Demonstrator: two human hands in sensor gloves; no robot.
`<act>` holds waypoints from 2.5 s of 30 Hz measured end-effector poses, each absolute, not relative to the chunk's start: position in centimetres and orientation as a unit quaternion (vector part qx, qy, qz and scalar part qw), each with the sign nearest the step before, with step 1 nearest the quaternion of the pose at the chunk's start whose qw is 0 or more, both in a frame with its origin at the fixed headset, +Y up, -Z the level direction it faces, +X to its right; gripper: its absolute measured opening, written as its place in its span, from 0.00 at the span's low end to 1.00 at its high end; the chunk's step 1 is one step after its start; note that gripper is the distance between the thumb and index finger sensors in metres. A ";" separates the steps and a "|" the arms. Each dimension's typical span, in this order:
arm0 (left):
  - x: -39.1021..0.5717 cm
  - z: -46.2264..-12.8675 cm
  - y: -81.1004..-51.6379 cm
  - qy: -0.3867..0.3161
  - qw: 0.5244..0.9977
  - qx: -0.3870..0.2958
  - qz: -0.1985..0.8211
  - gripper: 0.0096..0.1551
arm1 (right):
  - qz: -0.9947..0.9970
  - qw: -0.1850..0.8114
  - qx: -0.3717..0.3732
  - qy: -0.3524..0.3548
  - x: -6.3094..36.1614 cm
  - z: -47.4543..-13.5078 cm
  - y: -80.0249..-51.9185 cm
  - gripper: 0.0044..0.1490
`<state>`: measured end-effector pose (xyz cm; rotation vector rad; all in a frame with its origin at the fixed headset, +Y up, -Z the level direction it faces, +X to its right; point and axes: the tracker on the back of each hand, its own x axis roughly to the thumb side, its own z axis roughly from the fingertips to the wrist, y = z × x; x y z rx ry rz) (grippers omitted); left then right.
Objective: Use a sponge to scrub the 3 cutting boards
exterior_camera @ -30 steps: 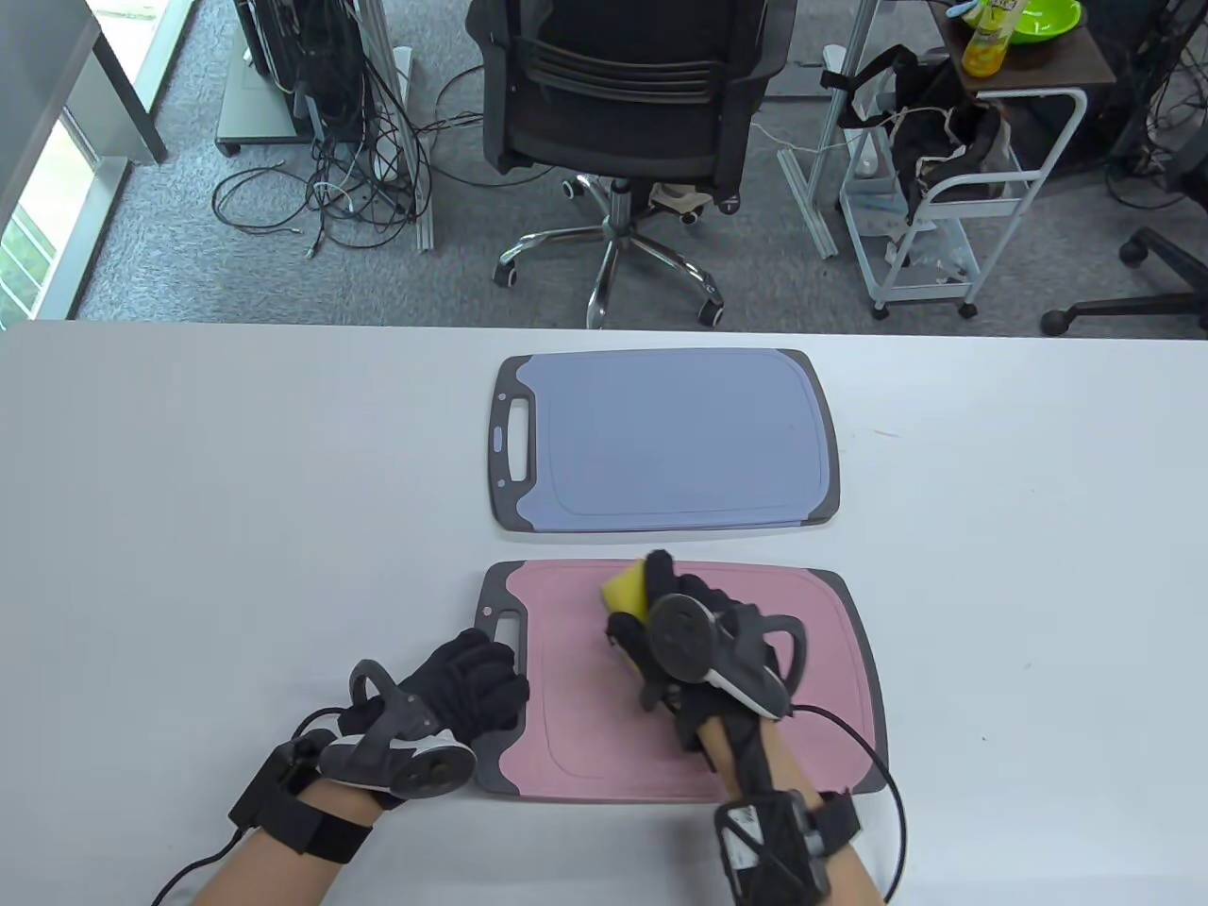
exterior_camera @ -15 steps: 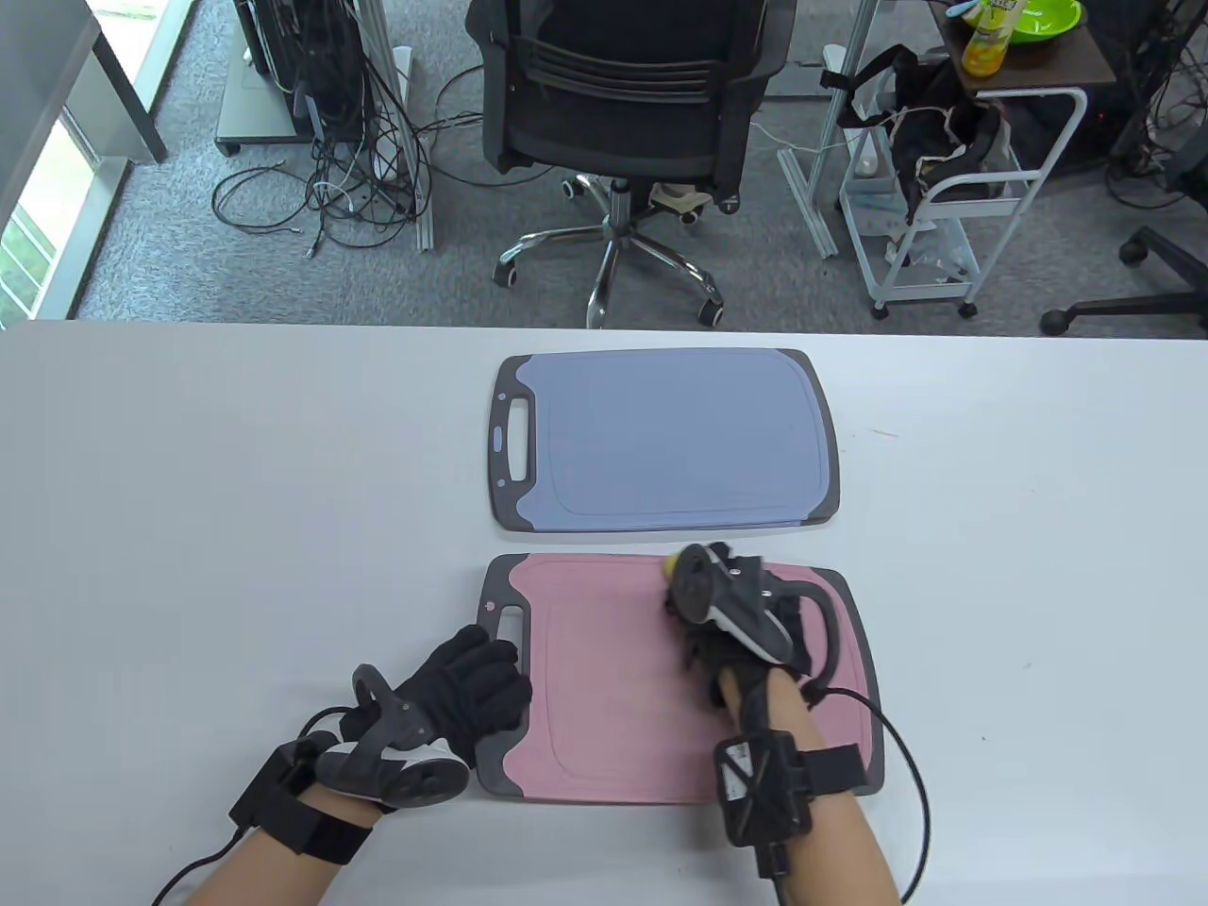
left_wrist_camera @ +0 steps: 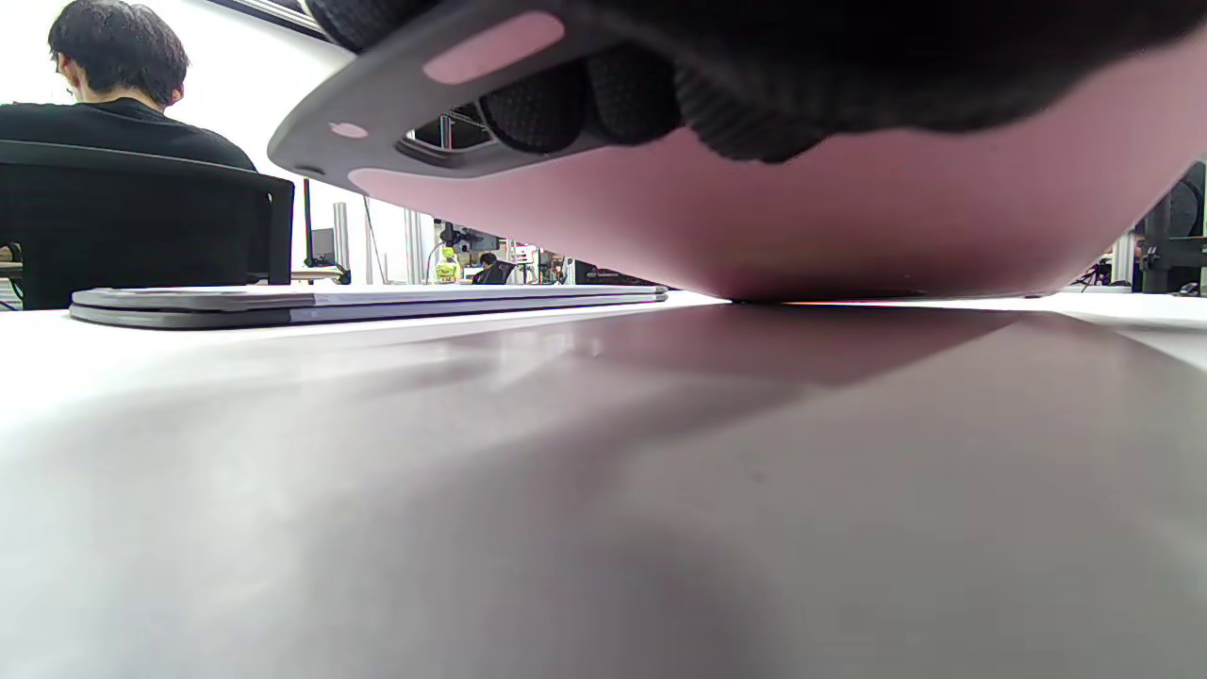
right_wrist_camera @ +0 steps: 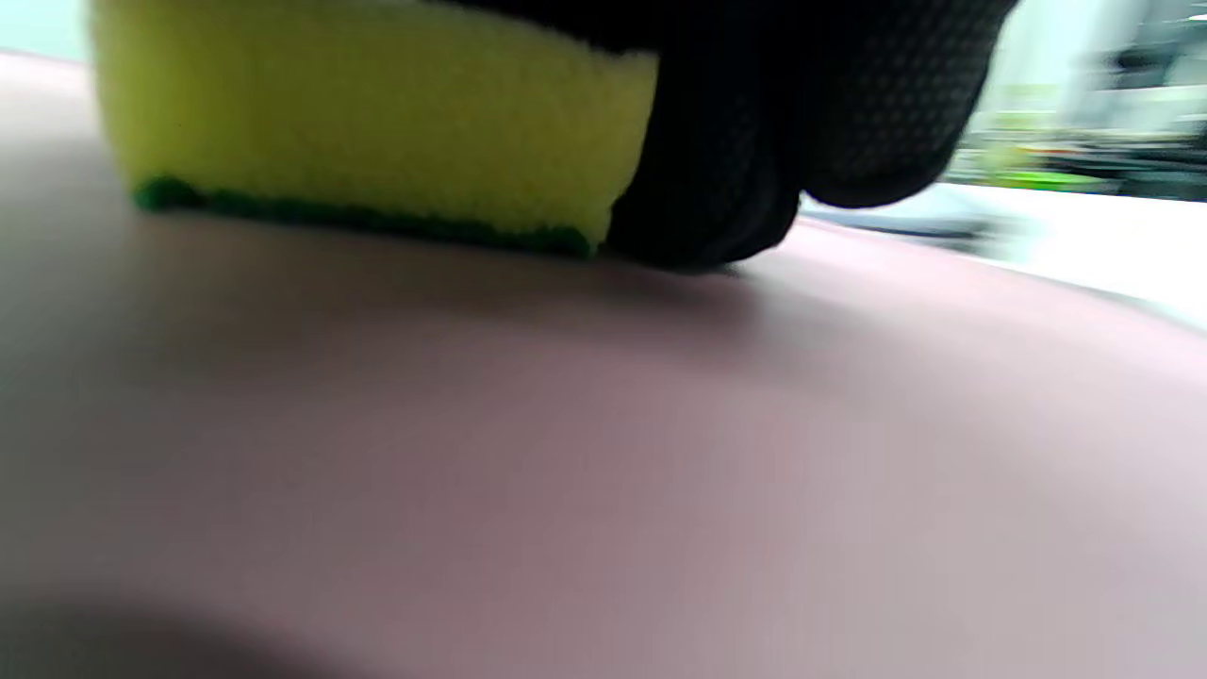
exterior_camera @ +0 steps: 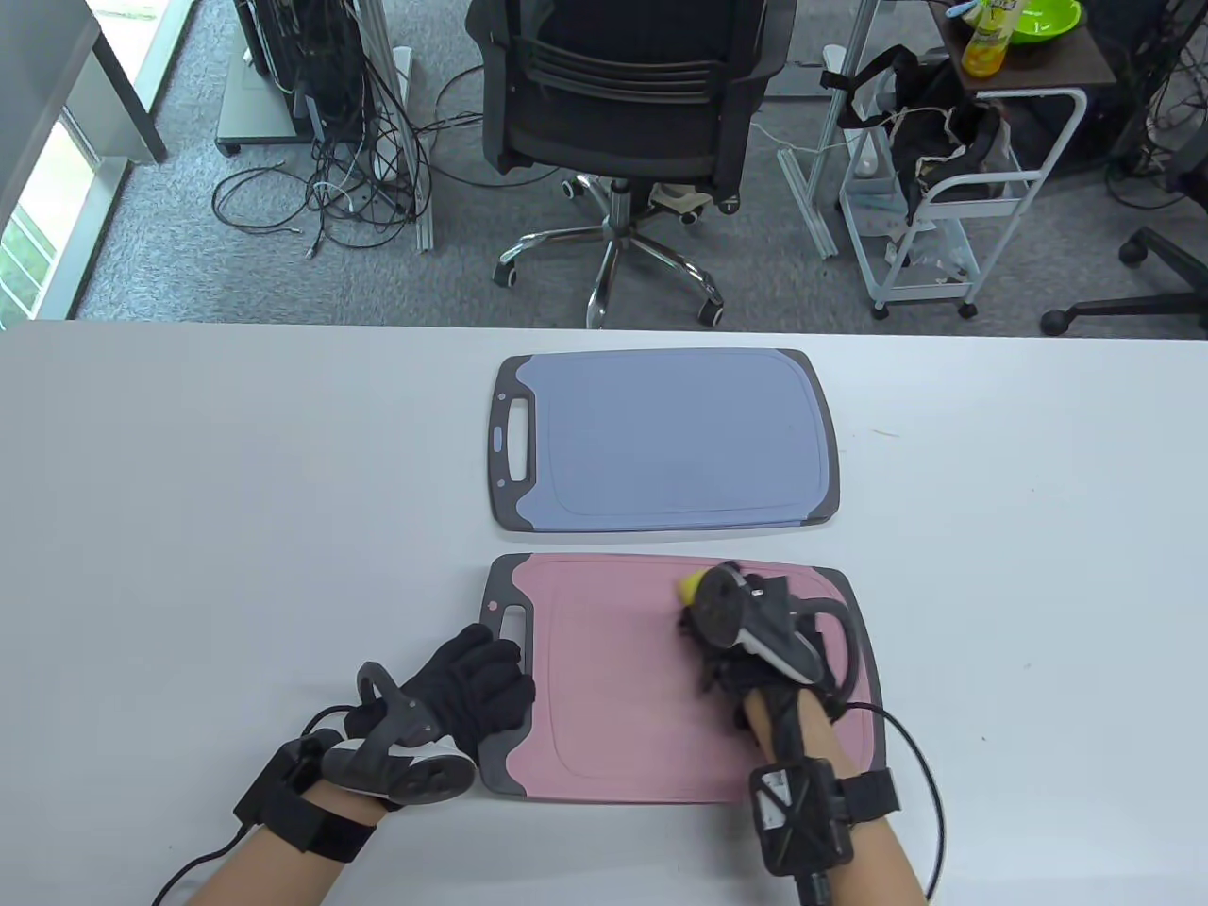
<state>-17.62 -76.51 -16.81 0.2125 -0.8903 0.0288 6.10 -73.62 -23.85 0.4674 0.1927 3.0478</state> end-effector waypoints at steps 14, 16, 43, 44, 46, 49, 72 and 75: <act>-17.7 -16.8 -76.5 -0.427 0.898 0.105 0.015 0.25 | 0.993 -0.013 -0.090 0.077 19.1 -22.7 -75.9 0.47; -17.7 -16.7 -76.5 -0.427 0.898 0.106 0.014 0.25 | 0.980 -0.033 -0.172 0.094 23.5 -22.5 -76.5 0.47; -17.8 -16.4 -76.4 -0.422 0.900 0.110 0.018 0.25 | 0.982 0.014 -0.149 0.112 23.8 -20.6 -76.2 0.47; -17.8 -16.4 -76.4 -0.421 0.900 0.110 0.018 0.25 | 0.972 0.033 -0.194 0.131 25.8 -20.2 -76.5 0.47; -17.8 -16.4 -76.5 -0.420 0.901 0.110 0.018 0.25 | 0.967 0.078 -0.205 0.132 26.6 -19.8 -76.8 0.47; -17.8 -16.5 -76.5 -0.420 0.901 0.109 0.018 0.25 | 0.983 0.007 -0.146 0.109 22.6 -20.7 -75.9 0.47; -17.8 -16.4 -76.5 -0.422 0.899 0.110 0.020 0.25 | 0.977 0.032 -0.174 0.116 25.7 -18.8 -76.9 0.48; -17.8 -16.4 -76.5 -0.421 0.900 0.111 0.020 0.25 | 0.985 0.021 -0.146 0.090 23.4 -18.9 -76.4 0.48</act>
